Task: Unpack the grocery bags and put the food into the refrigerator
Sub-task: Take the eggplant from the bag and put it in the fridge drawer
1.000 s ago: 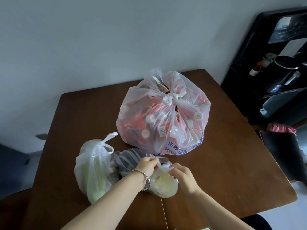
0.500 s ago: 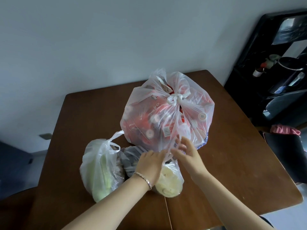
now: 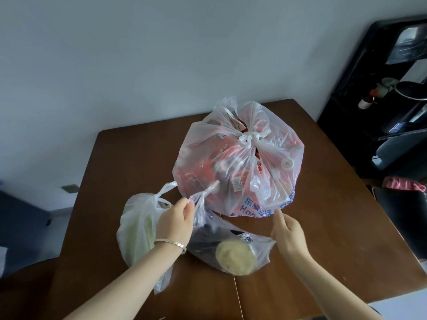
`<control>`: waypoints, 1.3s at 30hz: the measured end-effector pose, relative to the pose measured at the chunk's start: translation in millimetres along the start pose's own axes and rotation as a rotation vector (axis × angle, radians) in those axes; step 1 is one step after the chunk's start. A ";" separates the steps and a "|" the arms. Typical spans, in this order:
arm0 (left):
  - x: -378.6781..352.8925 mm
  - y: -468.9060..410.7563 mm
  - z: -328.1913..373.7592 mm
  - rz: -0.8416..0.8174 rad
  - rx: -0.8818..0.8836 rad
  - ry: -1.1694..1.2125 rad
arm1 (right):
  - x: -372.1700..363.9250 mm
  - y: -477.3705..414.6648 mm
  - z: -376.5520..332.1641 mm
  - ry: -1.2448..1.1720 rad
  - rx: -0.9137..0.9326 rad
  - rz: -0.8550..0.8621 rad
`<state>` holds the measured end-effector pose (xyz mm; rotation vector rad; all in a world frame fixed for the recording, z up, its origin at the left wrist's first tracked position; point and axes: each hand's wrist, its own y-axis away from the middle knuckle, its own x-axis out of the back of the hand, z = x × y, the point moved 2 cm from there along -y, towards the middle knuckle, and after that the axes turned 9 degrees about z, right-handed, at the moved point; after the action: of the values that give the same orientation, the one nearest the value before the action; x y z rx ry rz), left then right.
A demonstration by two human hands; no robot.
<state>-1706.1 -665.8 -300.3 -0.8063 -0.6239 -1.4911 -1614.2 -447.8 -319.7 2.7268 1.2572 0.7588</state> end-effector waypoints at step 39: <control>-5.3 6.8 16.3 -0.459 -0.544 -0.924 | -93.2 19.3 22.0 1.063 0.117 -0.374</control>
<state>-1697.4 -650.3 -295.1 -1.9218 -1.1543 -1.6844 -1642.1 -524.9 -372.9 1.9716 1.8792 2.2393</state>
